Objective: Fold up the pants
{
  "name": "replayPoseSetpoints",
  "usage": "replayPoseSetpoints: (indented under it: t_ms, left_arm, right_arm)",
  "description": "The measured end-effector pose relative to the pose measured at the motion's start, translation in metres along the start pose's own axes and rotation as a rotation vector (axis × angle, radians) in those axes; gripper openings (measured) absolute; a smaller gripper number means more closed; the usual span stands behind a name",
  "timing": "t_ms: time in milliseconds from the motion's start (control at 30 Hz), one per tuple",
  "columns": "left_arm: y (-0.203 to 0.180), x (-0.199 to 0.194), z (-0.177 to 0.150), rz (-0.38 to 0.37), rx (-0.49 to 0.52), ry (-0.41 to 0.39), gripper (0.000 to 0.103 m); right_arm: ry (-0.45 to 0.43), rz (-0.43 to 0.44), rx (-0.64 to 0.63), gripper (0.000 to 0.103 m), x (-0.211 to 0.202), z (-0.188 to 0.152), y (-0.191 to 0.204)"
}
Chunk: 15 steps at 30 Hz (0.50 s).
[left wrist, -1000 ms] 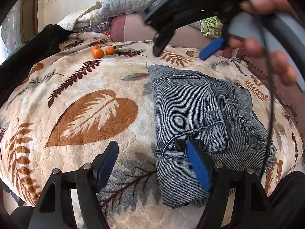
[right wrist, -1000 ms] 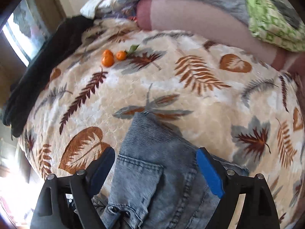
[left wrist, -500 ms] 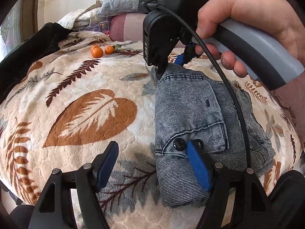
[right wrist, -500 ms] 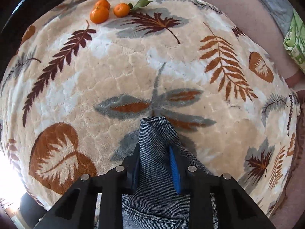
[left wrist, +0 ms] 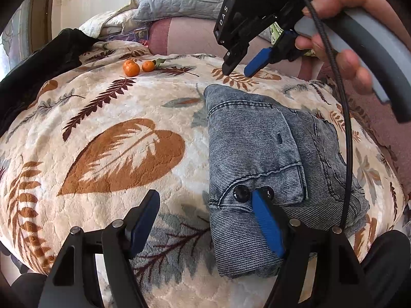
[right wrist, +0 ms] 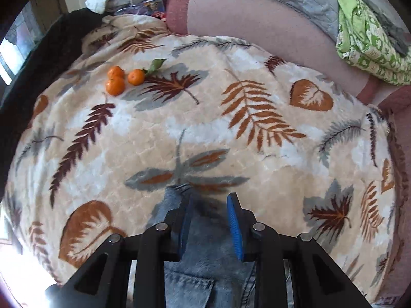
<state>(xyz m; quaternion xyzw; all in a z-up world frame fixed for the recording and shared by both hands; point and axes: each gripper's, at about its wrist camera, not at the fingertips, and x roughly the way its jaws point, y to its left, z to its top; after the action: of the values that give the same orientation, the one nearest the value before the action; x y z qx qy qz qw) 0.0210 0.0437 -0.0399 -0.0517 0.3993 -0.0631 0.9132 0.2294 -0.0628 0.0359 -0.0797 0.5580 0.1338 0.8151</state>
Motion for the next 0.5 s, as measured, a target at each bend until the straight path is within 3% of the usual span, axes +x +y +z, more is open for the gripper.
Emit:
replayPoseSetpoints:
  t_ms: [67, 100, 200, 300, 433, 500]
  left_arm:
    - [0.002, -0.001, 0.000, -0.012, -0.016, 0.005, 0.075]
    - [0.004, -0.001, 0.001, -0.022, -0.029, 0.007, 0.075]
    - [0.009, -0.002, 0.001, -0.053, -0.065, 0.016, 0.075]
    - [0.010, -0.003, 0.000, -0.061, -0.075, 0.016, 0.075]
    - [0.009, -0.004, 0.001, -0.058, -0.072, 0.012, 0.075]
    - [0.009, -0.004, 0.001, -0.057, -0.073, 0.012, 0.075]
  right_arm:
    - [0.032, 0.045, -0.005, 0.033, 0.008, -0.017, 0.006]
    - [0.053, 0.026, -0.020, 0.033, 0.014, -0.026, 0.008]
    - [0.087, -0.160, -0.068, 0.033, 0.038, -0.046, -0.005]
    - [0.029, -0.085, 0.010, 0.033, 0.023, -0.056, -0.024]
    - [-0.081, -0.047, 0.005, 0.034, -0.015, -0.080, -0.023]
    - [-0.121, -0.039, -0.012, 0.050, -0.025, -0.097, -0.023]
